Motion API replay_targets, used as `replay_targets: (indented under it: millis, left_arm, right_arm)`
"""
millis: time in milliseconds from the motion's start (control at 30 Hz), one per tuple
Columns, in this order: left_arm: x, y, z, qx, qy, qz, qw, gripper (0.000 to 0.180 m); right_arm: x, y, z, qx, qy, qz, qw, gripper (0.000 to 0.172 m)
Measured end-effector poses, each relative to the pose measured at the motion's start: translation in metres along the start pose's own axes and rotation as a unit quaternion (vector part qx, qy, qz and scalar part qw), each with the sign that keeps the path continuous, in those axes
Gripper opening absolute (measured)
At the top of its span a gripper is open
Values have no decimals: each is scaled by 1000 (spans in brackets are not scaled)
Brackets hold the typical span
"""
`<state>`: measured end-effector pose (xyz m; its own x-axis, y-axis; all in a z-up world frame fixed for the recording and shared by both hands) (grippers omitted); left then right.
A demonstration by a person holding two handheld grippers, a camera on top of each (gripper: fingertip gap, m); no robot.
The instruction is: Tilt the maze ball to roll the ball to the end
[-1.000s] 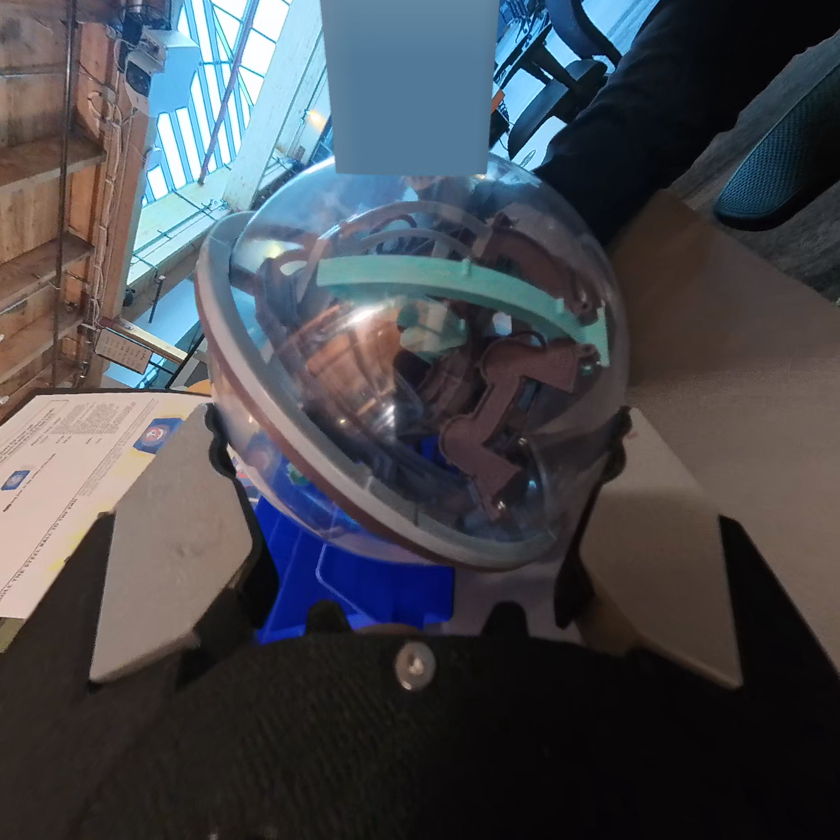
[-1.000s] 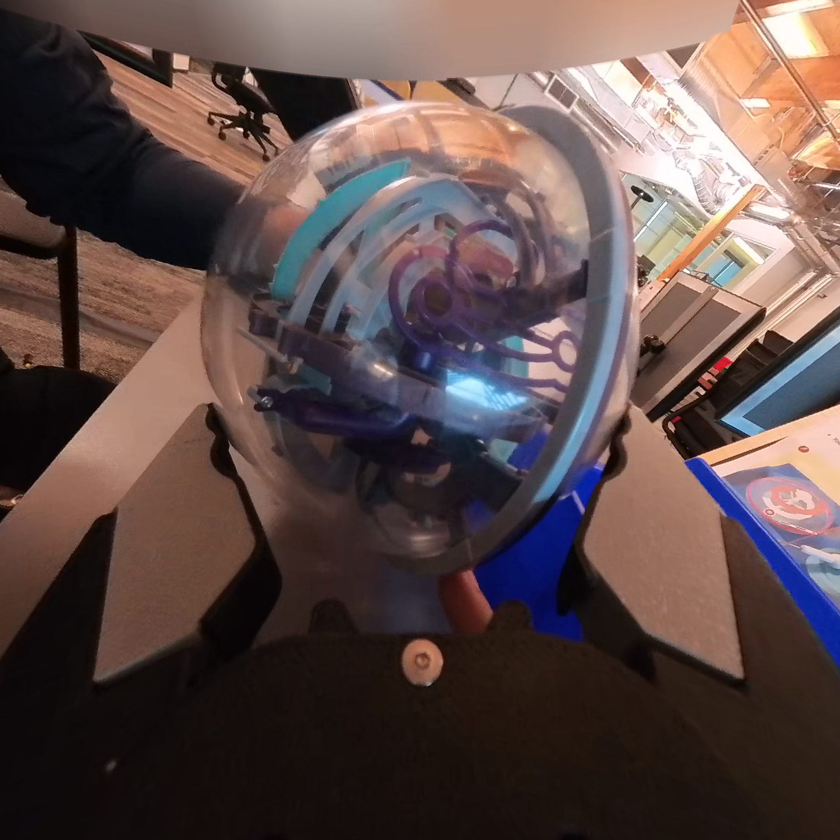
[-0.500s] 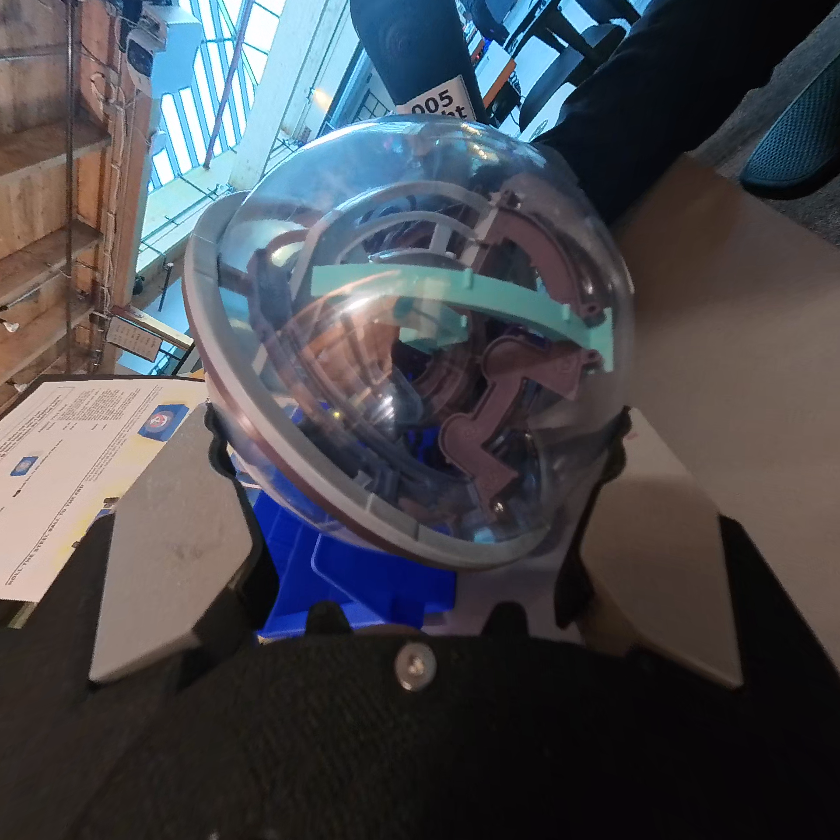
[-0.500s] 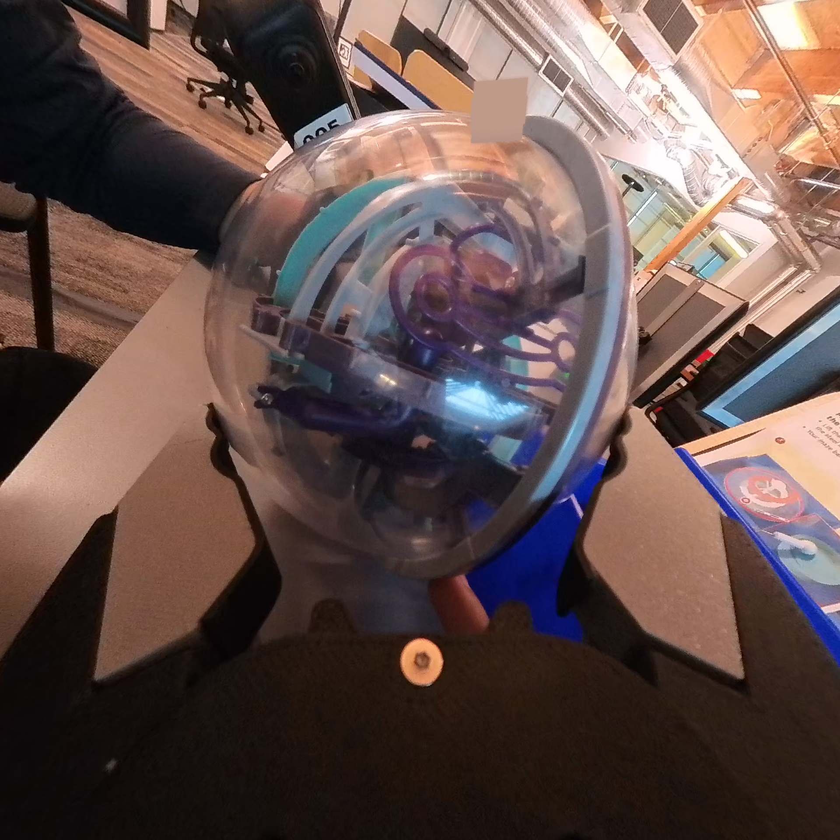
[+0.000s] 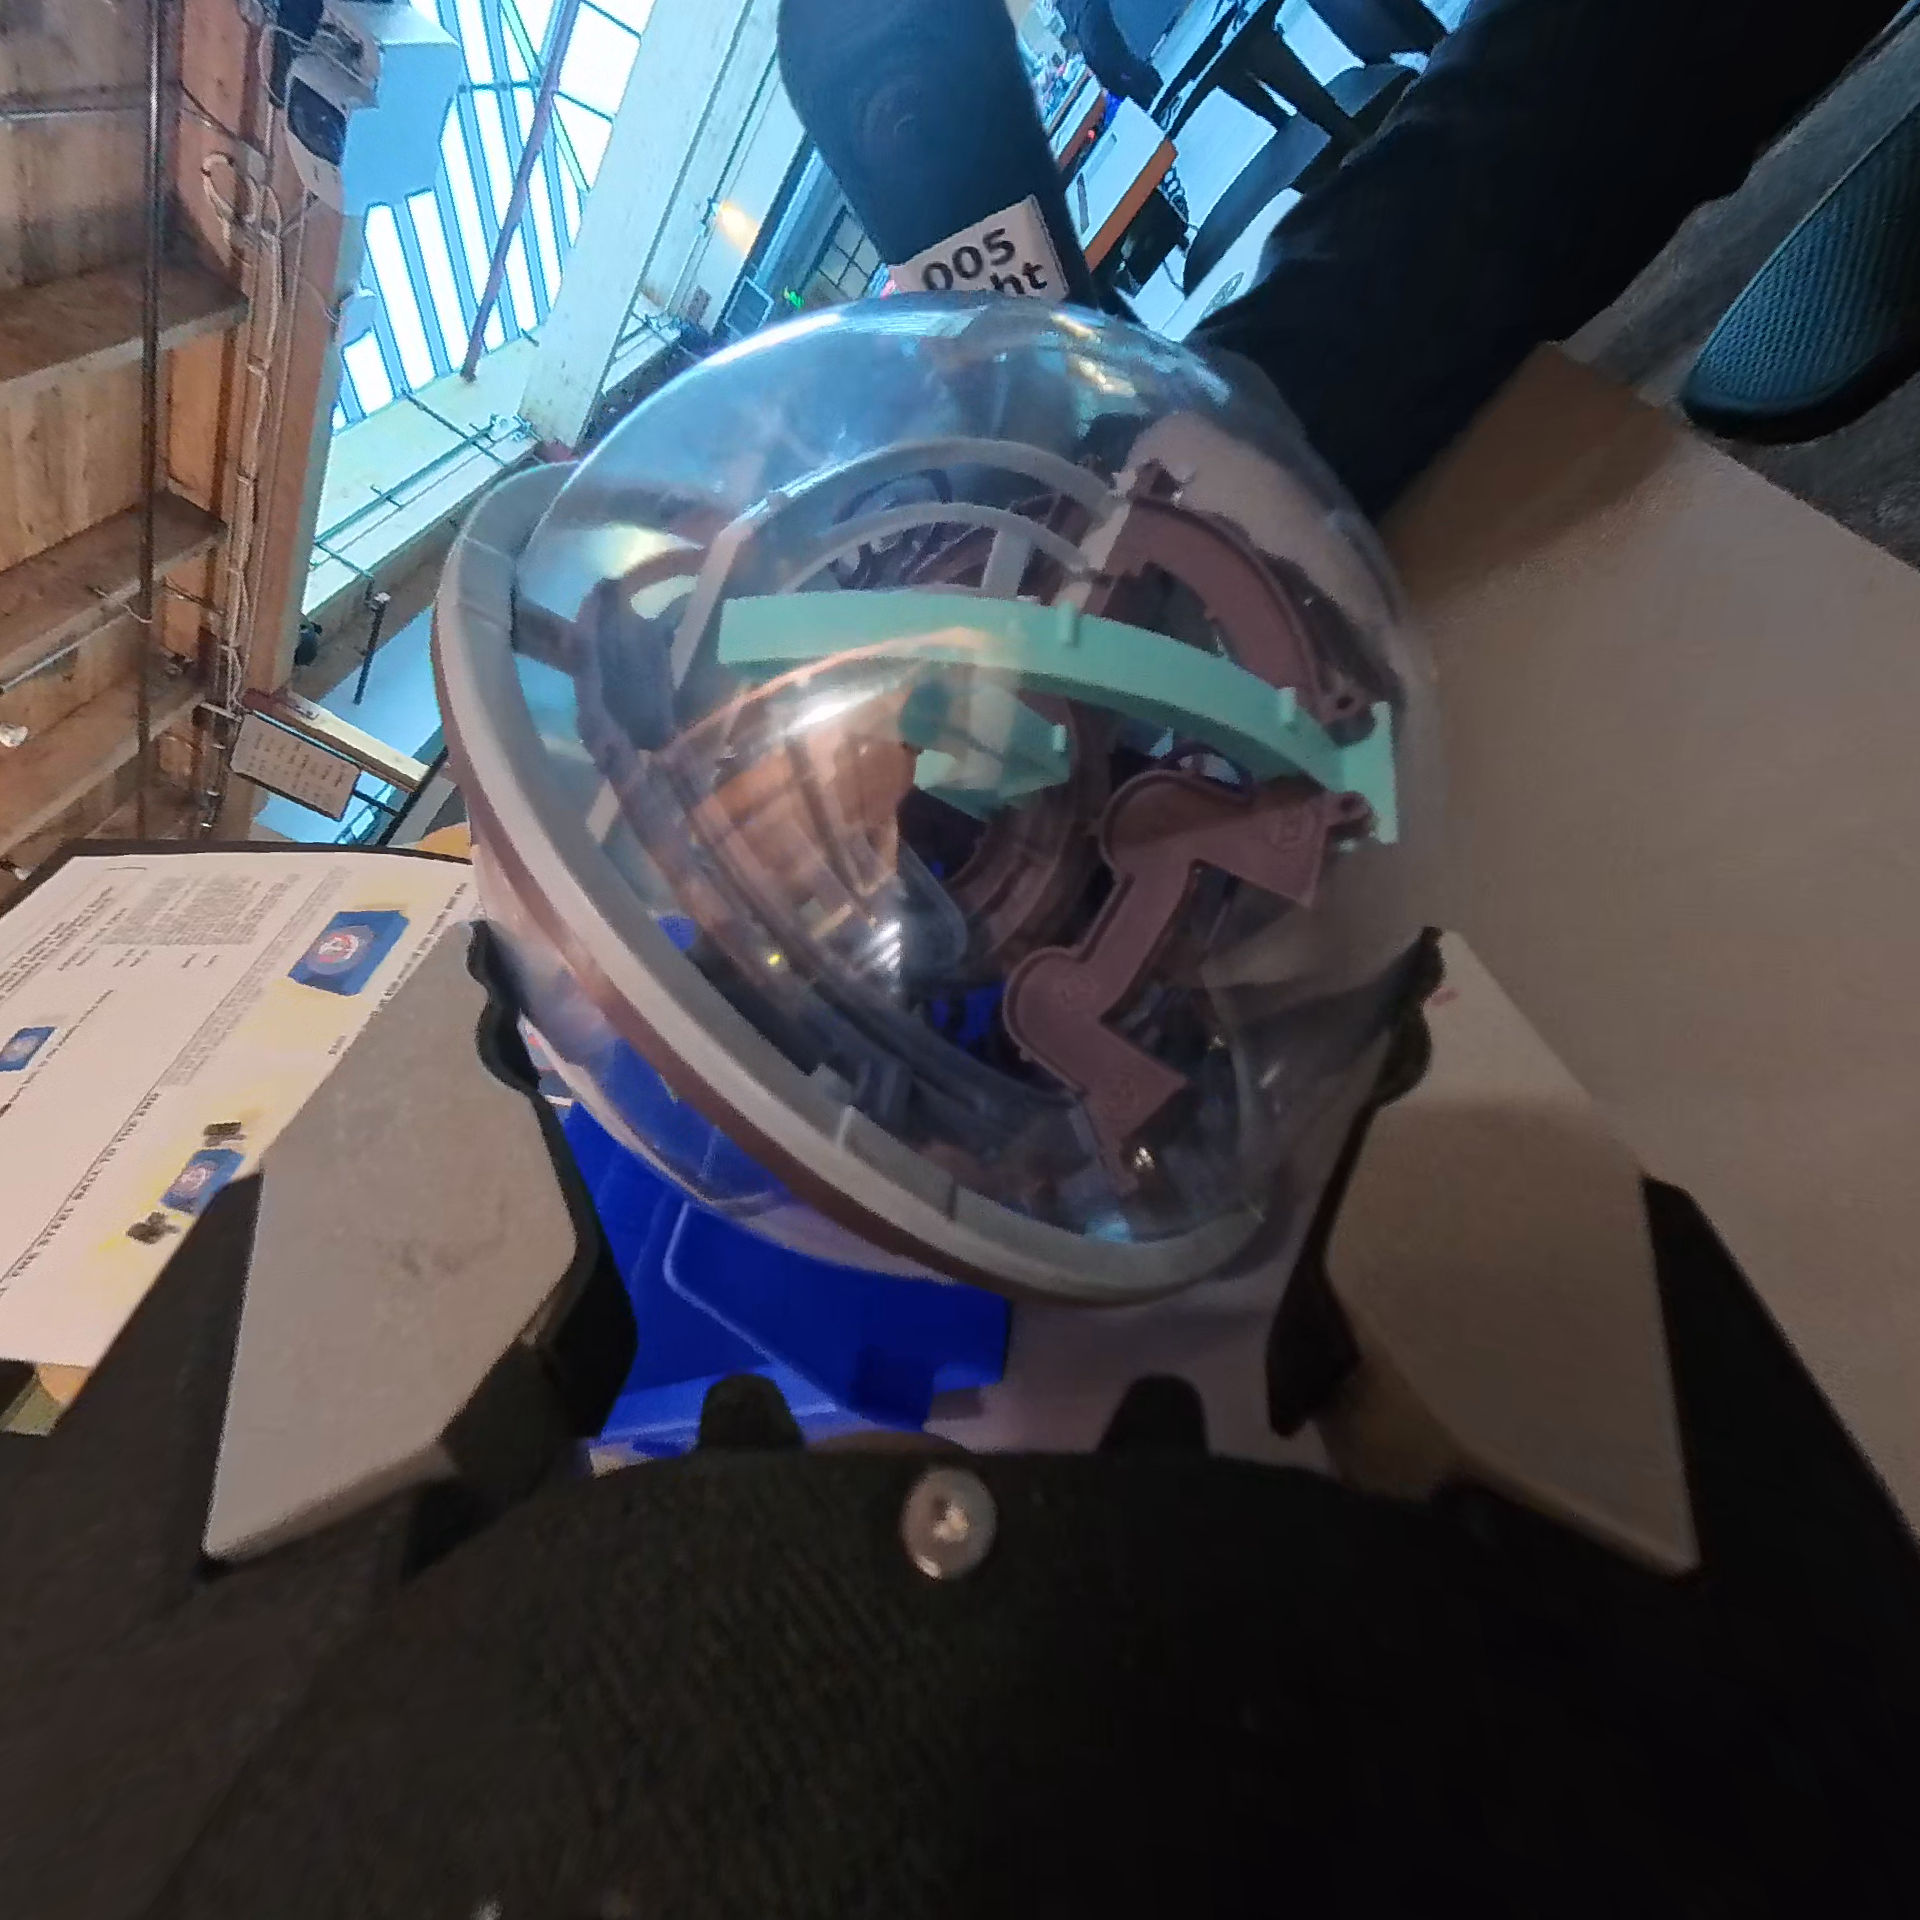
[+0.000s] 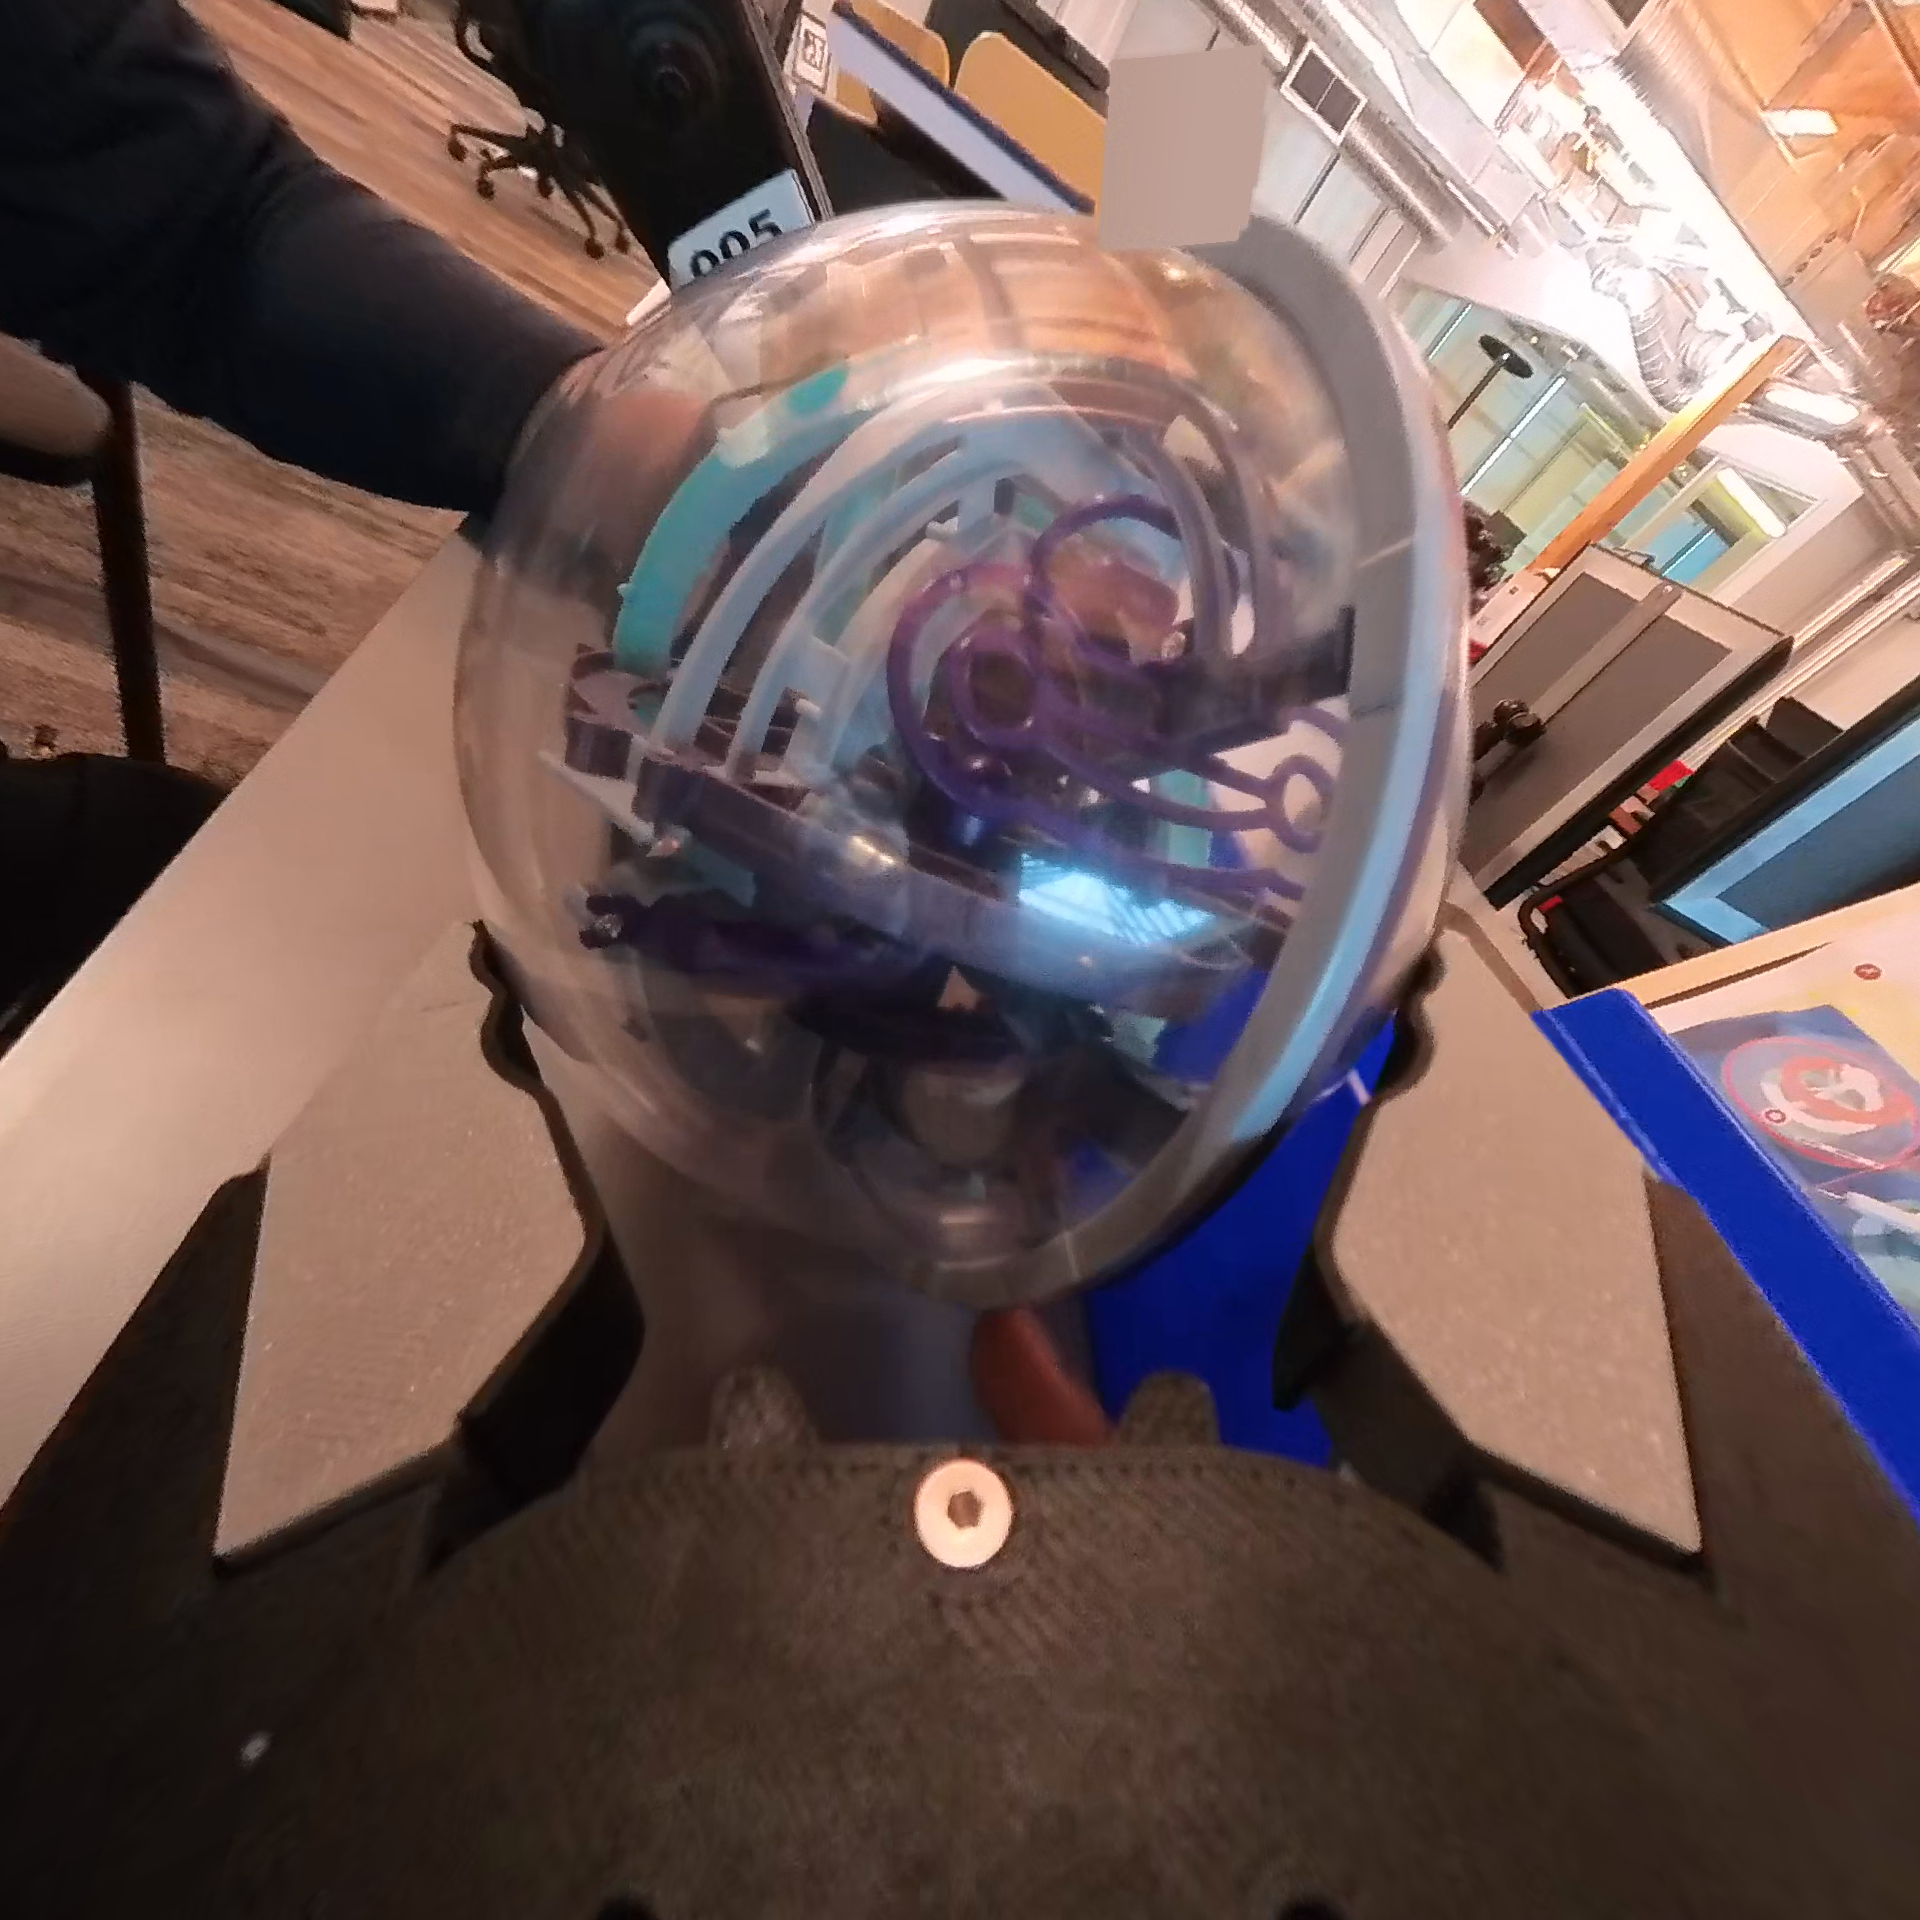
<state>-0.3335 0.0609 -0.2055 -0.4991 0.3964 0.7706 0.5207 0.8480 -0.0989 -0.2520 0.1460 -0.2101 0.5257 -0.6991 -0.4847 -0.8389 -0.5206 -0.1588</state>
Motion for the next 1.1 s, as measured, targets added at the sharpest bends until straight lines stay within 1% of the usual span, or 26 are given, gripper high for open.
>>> replay_targets:
  millis: [500, 1100]
  left_arm:
    - [-5, -1, 5, 8, -4, 16, 1000, 159]
    - [-7, 1, 7, 13, 0, 18, 1000, 159]
  right_arm:
    - [2, 5, 14, 32, 13, -16, 999, 158]
    - [4, 5, 17, 52, 9, -13, 999, 158]
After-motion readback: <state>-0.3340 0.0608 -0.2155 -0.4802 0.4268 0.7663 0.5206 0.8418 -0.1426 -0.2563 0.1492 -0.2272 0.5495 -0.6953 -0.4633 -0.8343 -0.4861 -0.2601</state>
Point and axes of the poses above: each gripper's, where its closed fingertips meet, y out along the fingers, z out of its underside, x = y × z across the jaws, the point moved 6 cm from there along -y, back along the fingers
